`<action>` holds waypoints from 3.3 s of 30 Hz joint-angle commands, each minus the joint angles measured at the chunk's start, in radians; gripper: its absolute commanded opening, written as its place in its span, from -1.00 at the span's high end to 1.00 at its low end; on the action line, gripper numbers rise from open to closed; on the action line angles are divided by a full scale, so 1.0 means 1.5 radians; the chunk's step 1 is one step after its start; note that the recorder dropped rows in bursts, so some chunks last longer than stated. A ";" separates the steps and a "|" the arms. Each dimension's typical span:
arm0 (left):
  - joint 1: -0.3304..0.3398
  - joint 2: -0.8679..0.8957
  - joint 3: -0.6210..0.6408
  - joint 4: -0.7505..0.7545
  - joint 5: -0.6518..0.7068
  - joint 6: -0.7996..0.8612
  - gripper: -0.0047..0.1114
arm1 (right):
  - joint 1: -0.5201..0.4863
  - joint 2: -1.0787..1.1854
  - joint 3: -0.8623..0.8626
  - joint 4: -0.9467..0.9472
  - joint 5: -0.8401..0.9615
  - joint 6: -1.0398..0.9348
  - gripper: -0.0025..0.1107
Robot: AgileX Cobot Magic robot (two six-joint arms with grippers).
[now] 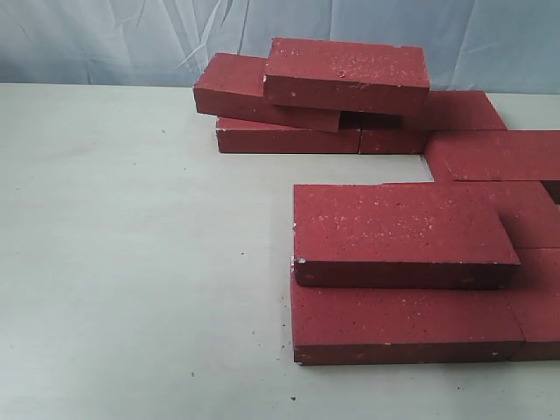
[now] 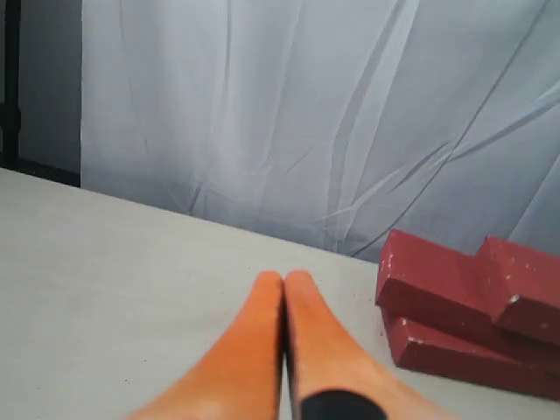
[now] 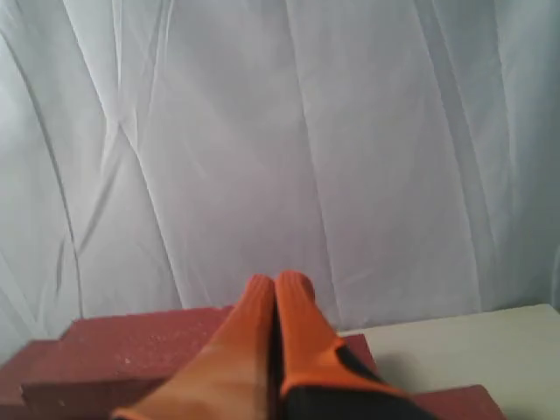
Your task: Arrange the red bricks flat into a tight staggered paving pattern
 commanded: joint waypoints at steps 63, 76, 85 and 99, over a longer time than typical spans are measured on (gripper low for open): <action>-0.467 0.796 -0.429 -0.090 0.303 0.251 0.92 | 0.035 0.612 -0.206 0.046 0.493 -0.308 0.97; -0.467 0.796 -0.429 -0.135 0.301 0.275 0.92 | 0.035 0.612 -0.206 0.102 0.499 -0.348 0.97; -0.467 0.796 -0.429 -0.201 0.303 0.313 0.92 | 0.035 0.612 -0.206 0.153 0.508 -0.389 0.97; -0.433 0.692 -0.429 -0.155 0.324 0.317 0.92 | 0.095 0.586 -0.278 0.263 0.548 -0.436 0.97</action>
